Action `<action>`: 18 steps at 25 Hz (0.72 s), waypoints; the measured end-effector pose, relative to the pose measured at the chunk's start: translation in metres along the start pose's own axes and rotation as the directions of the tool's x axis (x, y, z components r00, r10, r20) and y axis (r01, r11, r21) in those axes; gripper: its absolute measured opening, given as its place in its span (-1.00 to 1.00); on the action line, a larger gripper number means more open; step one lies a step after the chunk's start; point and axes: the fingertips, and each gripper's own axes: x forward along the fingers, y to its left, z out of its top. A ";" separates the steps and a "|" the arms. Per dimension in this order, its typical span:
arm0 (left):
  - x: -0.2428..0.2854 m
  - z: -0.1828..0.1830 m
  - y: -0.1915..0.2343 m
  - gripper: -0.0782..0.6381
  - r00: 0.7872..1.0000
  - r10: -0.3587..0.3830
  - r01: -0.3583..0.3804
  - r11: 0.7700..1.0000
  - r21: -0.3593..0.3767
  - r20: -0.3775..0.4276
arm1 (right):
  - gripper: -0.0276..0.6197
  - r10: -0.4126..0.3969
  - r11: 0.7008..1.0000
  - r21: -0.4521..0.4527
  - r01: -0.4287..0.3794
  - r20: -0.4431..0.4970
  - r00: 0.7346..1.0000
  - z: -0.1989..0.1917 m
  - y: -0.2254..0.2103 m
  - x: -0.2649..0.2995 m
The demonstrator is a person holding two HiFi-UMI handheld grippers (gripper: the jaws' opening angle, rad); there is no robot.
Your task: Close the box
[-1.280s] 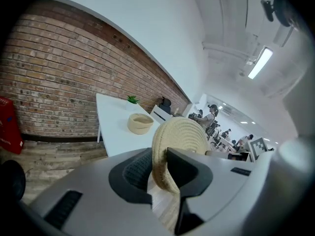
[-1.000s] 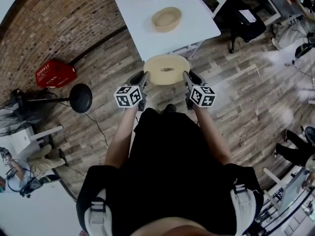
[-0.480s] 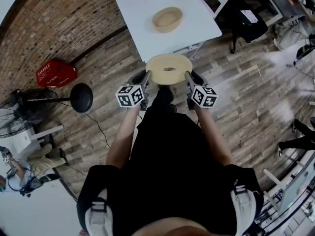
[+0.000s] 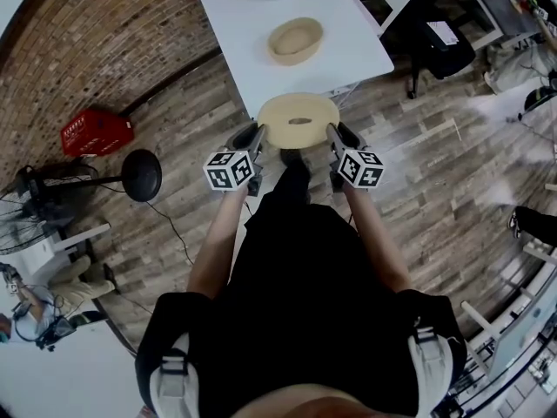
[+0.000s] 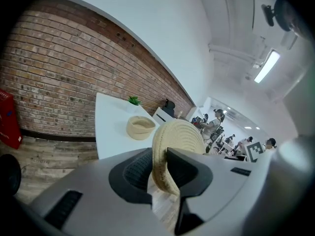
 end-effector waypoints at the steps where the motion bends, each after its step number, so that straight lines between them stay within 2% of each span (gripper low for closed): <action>1: 0.005 0.001 0.001 -0.49 1.000 0.000 0.000 1.000 -0.002 -0.001 | -0.55 -0.001 1.000 0.000 0.001 -0.002 1.000 0.002 -0.003 0.004; 18: 0.109 0.046 0.048 -0.50 0.999 -0.016 0.013 0.998 -0.064 -0.038 | -0.55 -0.037 0.999 -0.024 0.036 -0.058 0.998 0.060 -0.051 0.099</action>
